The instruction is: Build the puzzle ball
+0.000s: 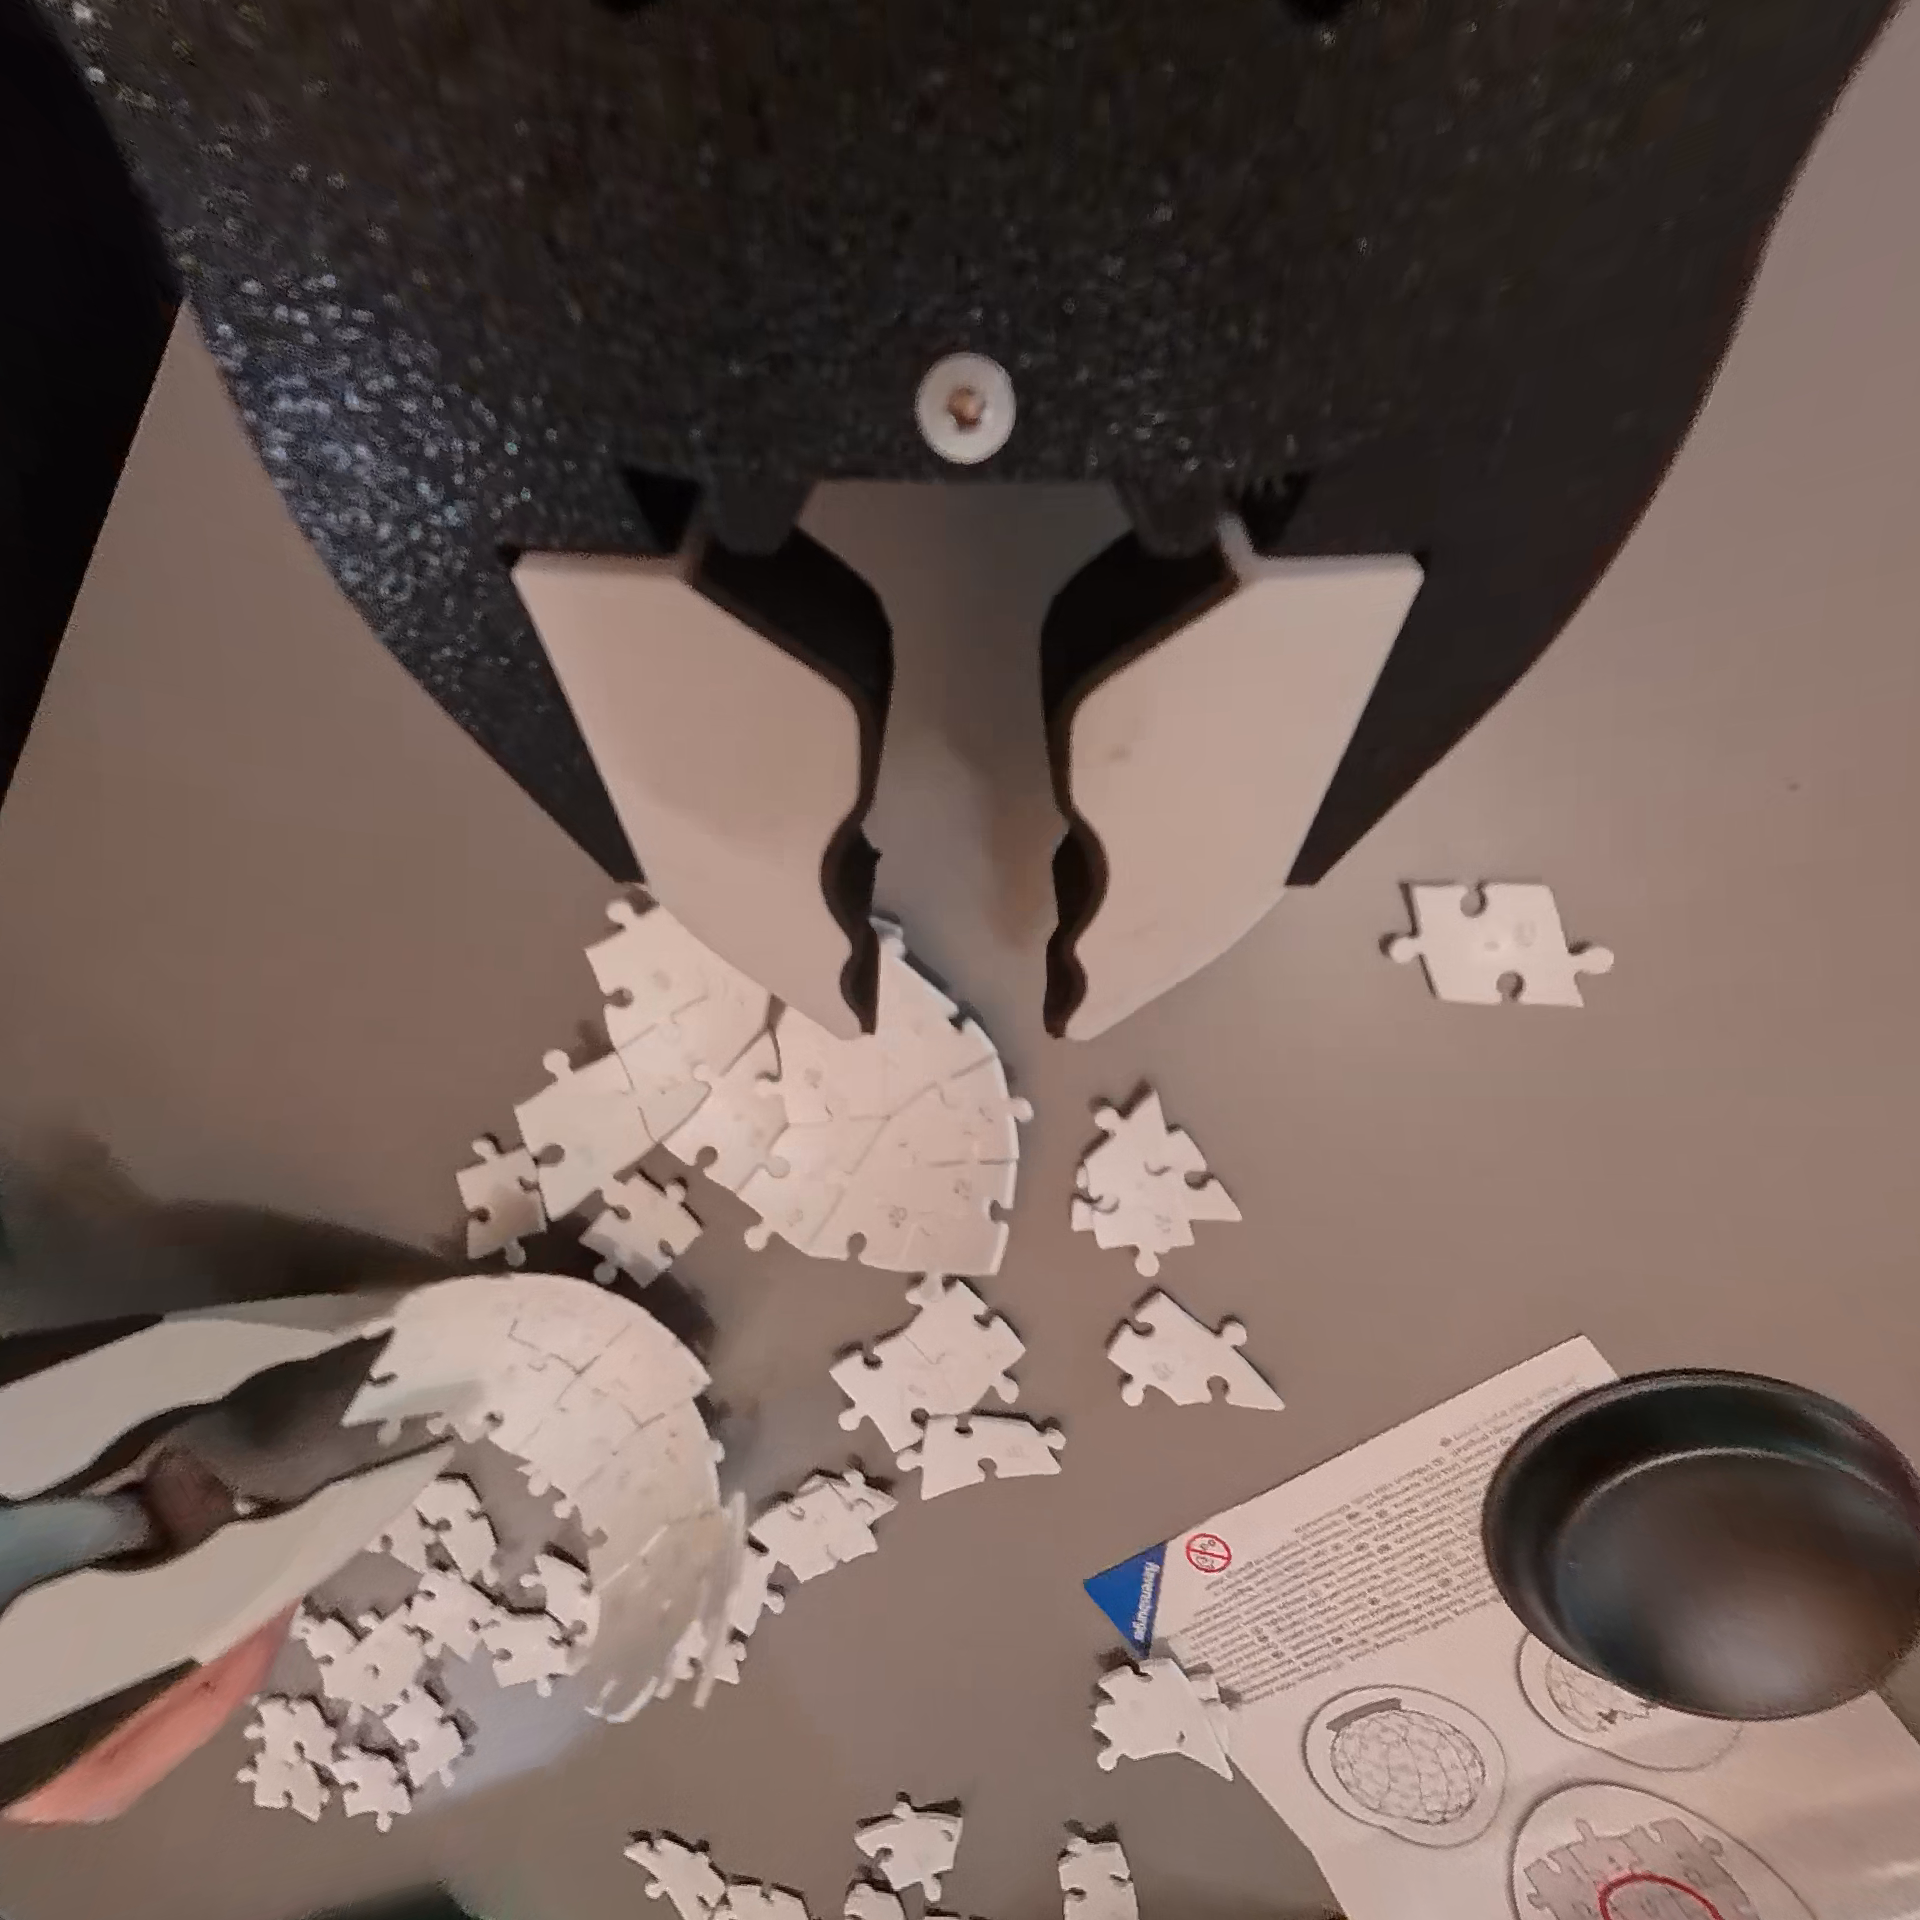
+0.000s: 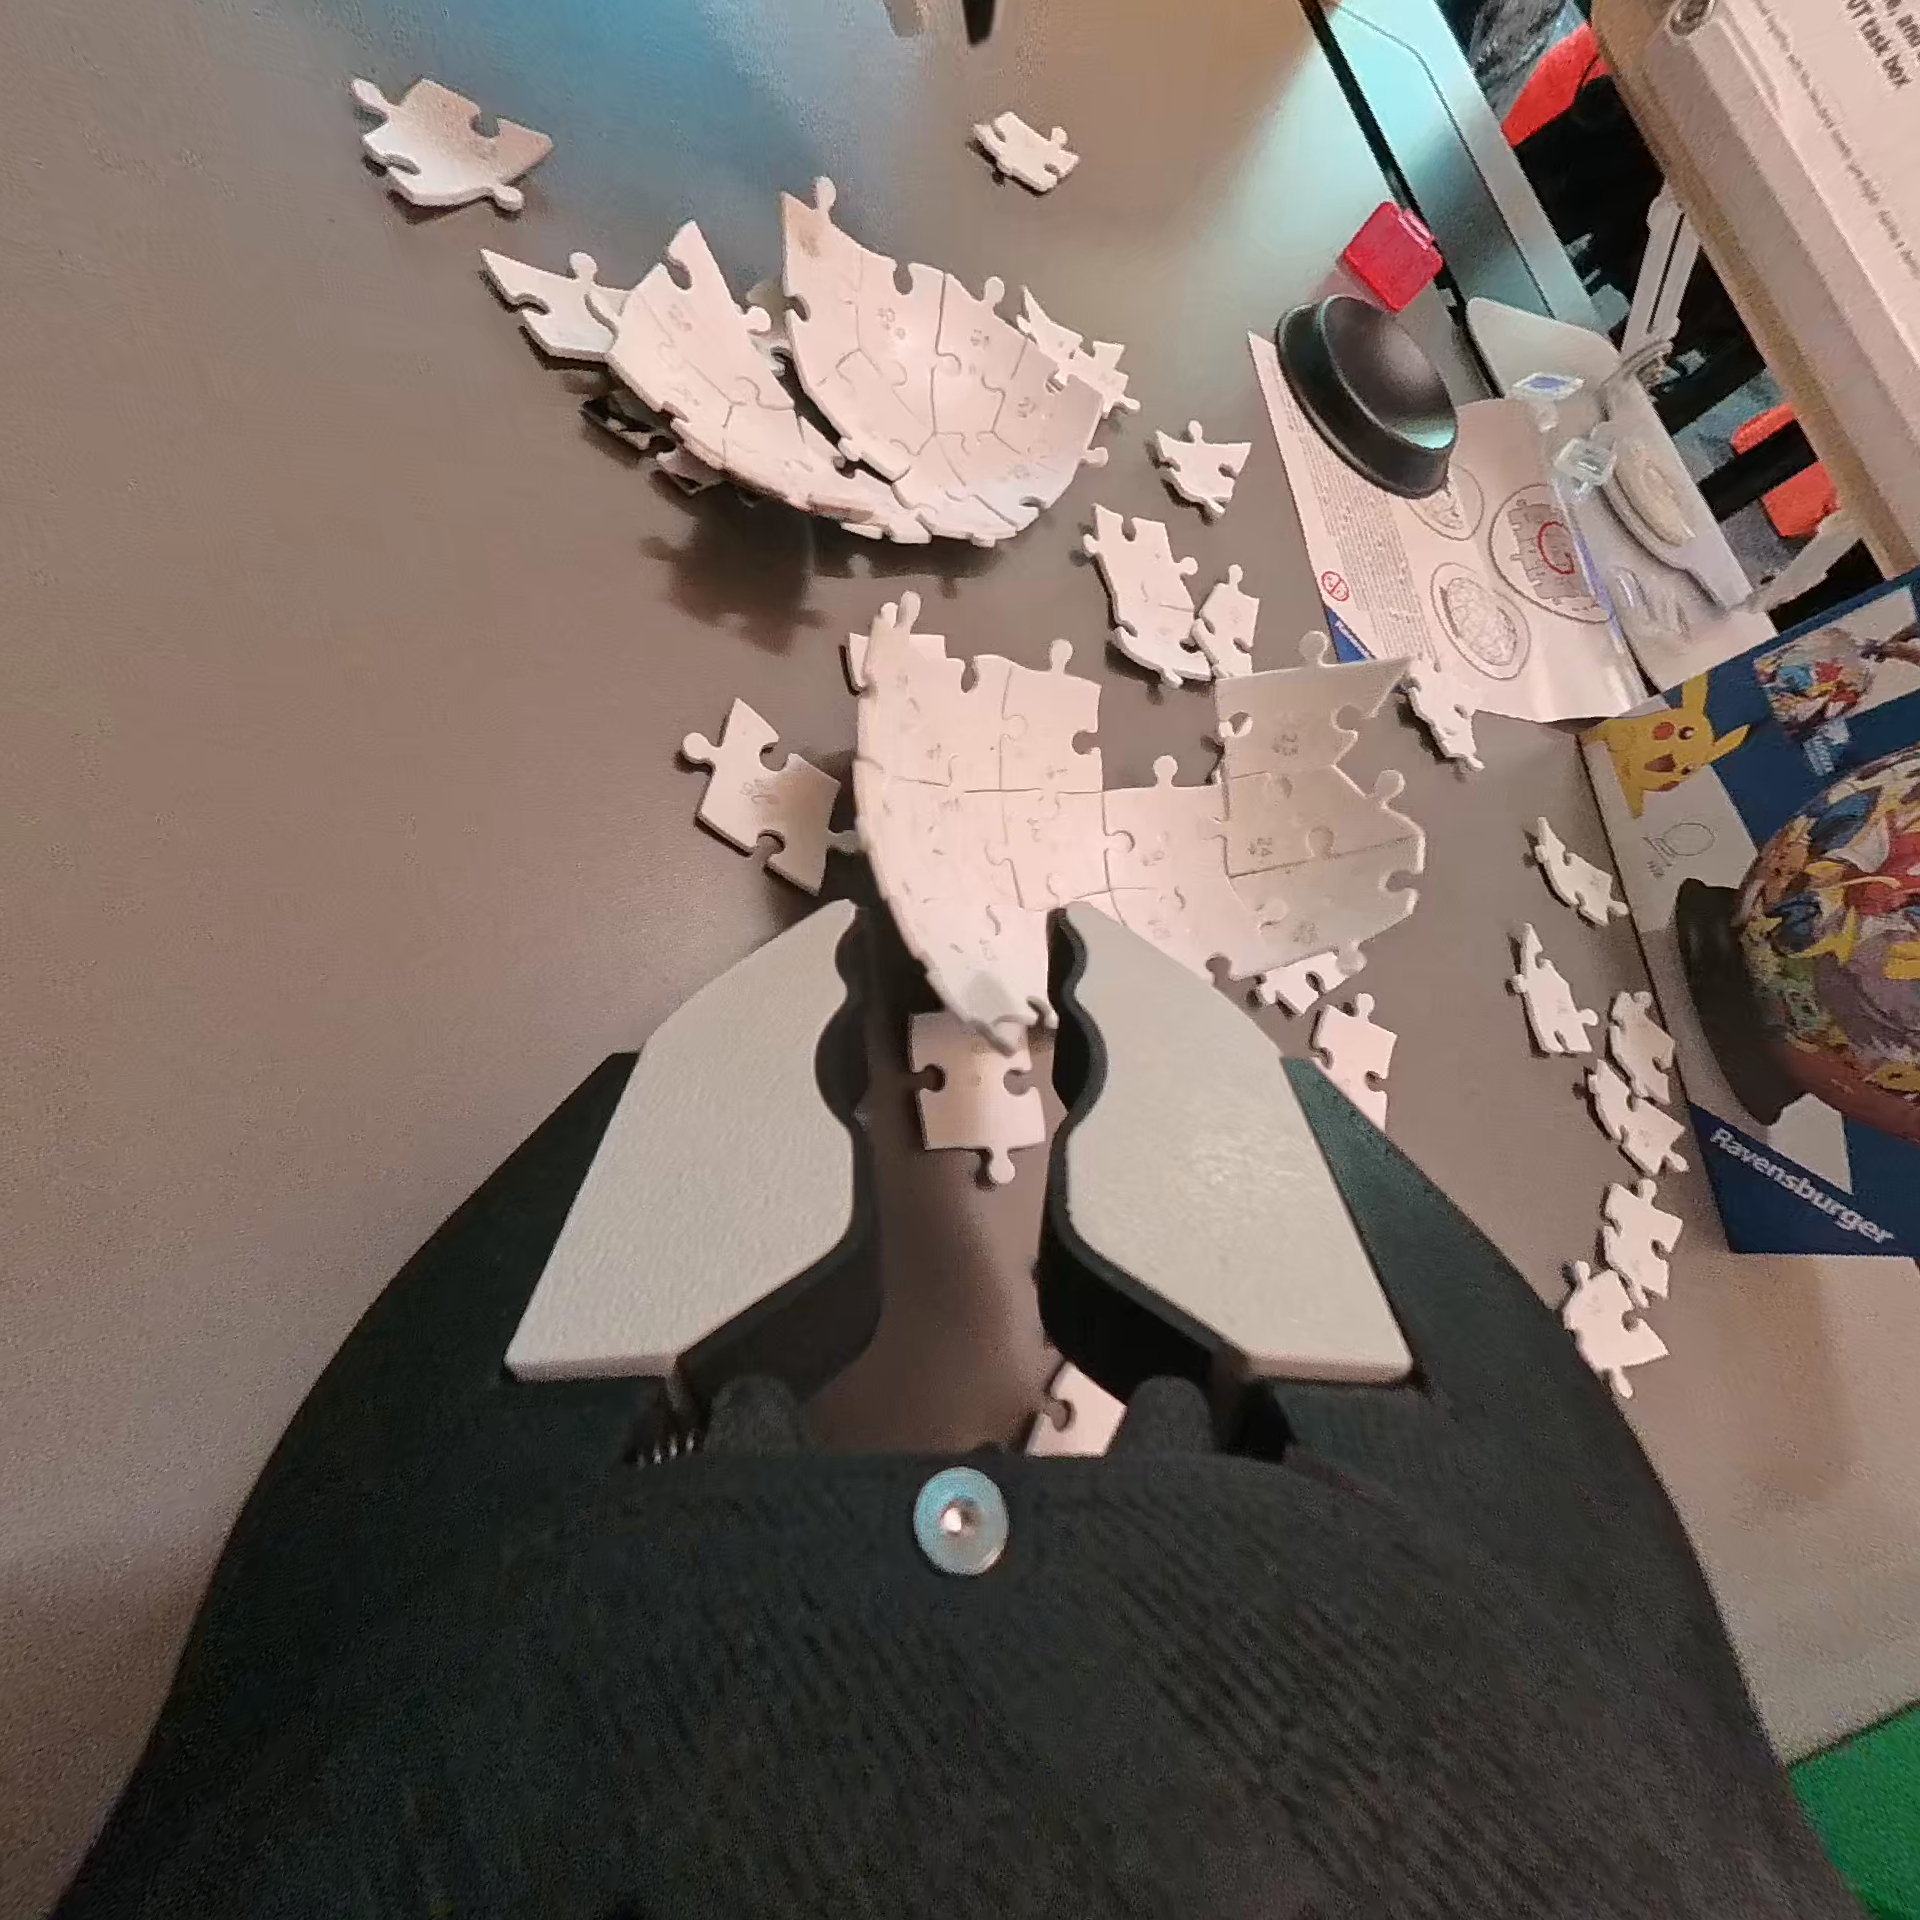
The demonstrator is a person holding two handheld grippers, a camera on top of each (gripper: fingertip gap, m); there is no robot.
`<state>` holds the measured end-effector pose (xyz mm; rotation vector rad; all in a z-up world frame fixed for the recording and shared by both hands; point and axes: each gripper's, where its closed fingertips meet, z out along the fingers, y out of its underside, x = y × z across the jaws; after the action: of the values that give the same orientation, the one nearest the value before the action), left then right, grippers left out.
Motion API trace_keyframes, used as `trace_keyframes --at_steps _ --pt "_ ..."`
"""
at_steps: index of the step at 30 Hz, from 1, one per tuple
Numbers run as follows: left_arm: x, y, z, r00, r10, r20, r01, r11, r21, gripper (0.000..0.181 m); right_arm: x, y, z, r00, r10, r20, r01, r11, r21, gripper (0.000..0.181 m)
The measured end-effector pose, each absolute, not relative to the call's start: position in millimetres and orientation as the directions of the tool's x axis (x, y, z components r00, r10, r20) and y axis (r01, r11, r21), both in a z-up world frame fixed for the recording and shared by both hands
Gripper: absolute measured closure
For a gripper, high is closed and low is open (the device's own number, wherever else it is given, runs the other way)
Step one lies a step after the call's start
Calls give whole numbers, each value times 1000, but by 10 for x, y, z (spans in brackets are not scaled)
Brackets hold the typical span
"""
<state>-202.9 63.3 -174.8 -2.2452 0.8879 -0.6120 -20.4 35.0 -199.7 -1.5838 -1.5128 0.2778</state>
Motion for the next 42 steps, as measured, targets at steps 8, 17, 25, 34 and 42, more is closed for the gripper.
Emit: trace_keyframes --at_steps 8,17,25,34,42 --pt "-2065 291 -1950 686 -714 143 -466 -581 -668 146 -199 333 -1989 213 888 409 675 169 -718 150" --pt "-1948 290 -2004 683 -717 142 -480 -586 -652 146 -107 379 -1991 252 881 400 662 144 -735 153" --pt "-1881 317 -2003 680 -724 117 -505 -578 -641 146 -102 375 -2006 251 884 394 649 148 -746 155" --pt "-1960 326 -1996 696 -710 101 -502 -583 -638 147 80 475 -1937 344 869 356 613 79 -786 155" --pt "-2061 331 -2023 705 -704 80 -512 -584 -629 147 391 671 -2064 516 808 285 634 -137 -761 155"
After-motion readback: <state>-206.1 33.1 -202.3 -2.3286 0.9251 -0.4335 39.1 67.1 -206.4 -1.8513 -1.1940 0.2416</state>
